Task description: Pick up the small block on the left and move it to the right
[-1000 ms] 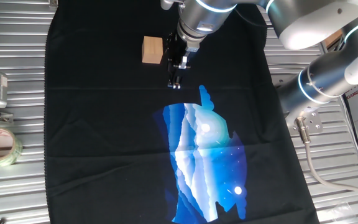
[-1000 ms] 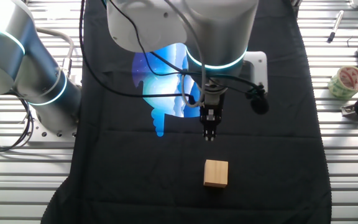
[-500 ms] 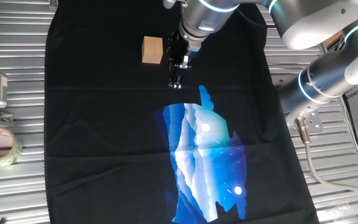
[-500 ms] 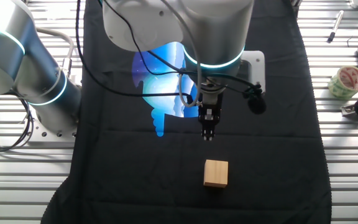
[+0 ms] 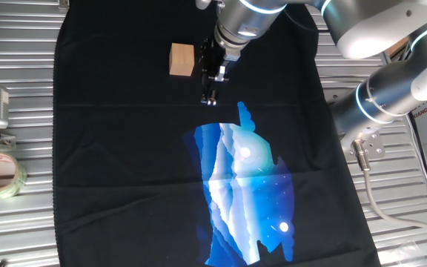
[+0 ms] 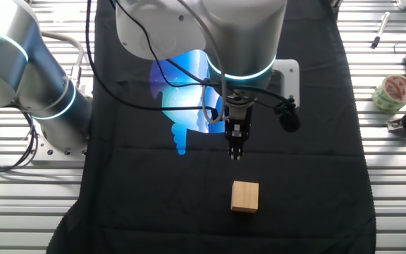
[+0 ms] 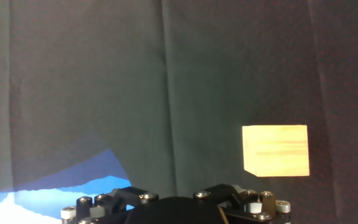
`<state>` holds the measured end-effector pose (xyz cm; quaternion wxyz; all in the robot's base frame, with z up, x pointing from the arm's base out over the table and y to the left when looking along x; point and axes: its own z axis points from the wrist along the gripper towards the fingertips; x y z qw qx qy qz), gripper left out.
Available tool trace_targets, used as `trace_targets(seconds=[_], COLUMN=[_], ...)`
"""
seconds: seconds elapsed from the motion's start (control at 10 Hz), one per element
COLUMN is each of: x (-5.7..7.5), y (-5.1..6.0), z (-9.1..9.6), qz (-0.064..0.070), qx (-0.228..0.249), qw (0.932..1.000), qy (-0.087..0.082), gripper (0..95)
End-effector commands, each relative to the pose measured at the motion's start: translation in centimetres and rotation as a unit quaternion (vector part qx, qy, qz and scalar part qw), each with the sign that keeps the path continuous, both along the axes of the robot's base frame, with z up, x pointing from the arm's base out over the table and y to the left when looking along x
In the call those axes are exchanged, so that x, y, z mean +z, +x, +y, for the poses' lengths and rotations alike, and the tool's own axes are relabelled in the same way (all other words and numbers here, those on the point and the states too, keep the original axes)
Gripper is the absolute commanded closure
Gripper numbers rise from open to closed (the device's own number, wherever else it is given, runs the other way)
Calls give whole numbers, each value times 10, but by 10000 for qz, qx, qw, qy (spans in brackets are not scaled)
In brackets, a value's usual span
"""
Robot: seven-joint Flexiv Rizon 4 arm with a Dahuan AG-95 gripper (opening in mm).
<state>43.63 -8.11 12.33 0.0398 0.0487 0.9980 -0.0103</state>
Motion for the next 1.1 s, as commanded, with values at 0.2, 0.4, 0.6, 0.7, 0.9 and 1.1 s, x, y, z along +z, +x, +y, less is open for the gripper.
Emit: trace_targets(seconds=[0.2, 0.4, 0.6, 0.7, 0.9, 1.1], x=[-1, 0, 0, 1, 2, 0], y=[0, -1, -2, -3, -4, -8], z=[-1, -3, -5, -6, -11, -20], qz=[19, 48, 56, 78, 85, 30], qx=[20, 75, 130, 144, 175, 240], qw=[10000, 9999, 9999, 9998, 9998, 9997], qy=[66, 74, 78, 77, 57, 98], gripper=[0, 0, 0, 0, 0, 0])
